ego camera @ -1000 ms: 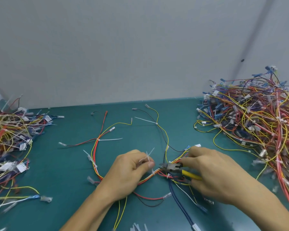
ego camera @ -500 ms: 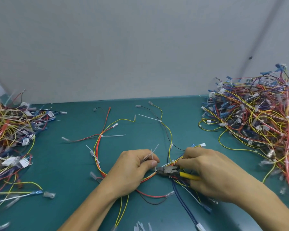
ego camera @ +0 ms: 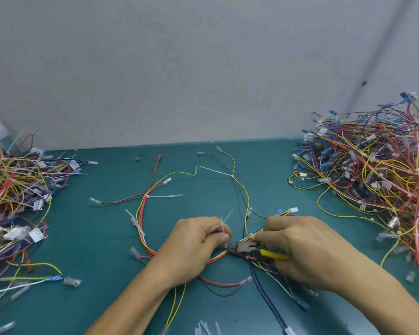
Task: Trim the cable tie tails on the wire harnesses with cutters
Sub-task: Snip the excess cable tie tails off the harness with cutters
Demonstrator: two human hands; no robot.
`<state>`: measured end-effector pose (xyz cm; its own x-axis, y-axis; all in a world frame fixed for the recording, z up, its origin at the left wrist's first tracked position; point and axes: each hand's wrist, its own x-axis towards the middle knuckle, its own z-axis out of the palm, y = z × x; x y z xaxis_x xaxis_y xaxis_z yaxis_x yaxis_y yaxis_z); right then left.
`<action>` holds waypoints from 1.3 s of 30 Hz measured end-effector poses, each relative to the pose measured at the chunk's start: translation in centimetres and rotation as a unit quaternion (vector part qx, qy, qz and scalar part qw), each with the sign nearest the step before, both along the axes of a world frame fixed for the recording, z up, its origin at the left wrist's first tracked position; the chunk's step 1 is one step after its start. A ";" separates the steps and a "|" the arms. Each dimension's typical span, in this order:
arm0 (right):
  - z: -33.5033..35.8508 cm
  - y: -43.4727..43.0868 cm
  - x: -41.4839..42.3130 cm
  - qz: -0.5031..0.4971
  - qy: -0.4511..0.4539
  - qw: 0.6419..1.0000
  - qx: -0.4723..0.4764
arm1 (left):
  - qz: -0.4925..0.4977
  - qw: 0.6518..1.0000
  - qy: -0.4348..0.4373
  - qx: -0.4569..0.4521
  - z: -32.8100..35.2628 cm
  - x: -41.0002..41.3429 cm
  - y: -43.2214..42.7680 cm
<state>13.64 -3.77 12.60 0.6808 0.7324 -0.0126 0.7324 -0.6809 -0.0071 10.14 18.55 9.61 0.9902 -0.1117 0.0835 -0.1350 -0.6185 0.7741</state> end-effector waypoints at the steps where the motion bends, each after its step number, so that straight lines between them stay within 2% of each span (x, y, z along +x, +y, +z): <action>1: 0.0 0.0 0.0 0.000 -0.004 1.000 -0.003 | -0.001 1.000 -0.001 0.000 0.0 0.0 0.0; 14: -0.1 0.3 -0.4 -0.009 -0.007 1.000 -0.002 | 0.005 1.000 -0.019 -0.002 0.0 -0.1 0.0; 15: 0.0 0.2 -0.5 -0.014 -0.002 1.000 0.002 | 0.013 0.999 -0.010 -0.032 0.1 -0.1 0.0; 17: 0.4 -0.1 -0.7 -0.025 0.026 0.999 0.018 | 0.043 0.986 0.019 -0.160 0.4 -0.1 0.1; 20: 1.9 -1.1 -1.0 -0.059 0.062 0.993 0.080 | 0.122 0.936 0.006 -0.330 1.9 0.2 1.2; 23: 3.5 -1.6 -1.7 -0.084 0.046 0.988 0.122 | 0.152 0.912 -0.001 -0.381 3.6 -0.2 3.2; 26: 4.9 -0.3 -2.7 -0.071 0.059 0.988 0.123 | 0.164 0.931 0.026 -0.324 4.0 -0.9 4.2; 30: 5.7 2.5 -3.4 -0.034 0.096 0.992 0.072 | 0.182 0.958 0.058 -0.213 2.6 -1.5 4.2; 33: 5.3 4.0 -3.4 -0.009 0.085 0.996 0.036 | 0.166 0.983 0.062 -0.055 2.2 -1.7 4.8; 36: 4.2 4.7 -3.7 -0.020 0.084 0.996 0.001 | 0.123 0.985 0.069 0.100 2.2 -1.8 5.0; 39: 3.2 4.8 -3.9 -0.050 0.104 0.993 -0.014 | 0.065 0.981 0.097 0.153 2.0 -1.6 4.6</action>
<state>9.76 1.06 15.77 0.7303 0.6591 -0.1797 0.6461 -0.7518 -0.1318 8.52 23.17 11.66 0.9916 0.0270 -0.1264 0.0930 -0.8282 0.5527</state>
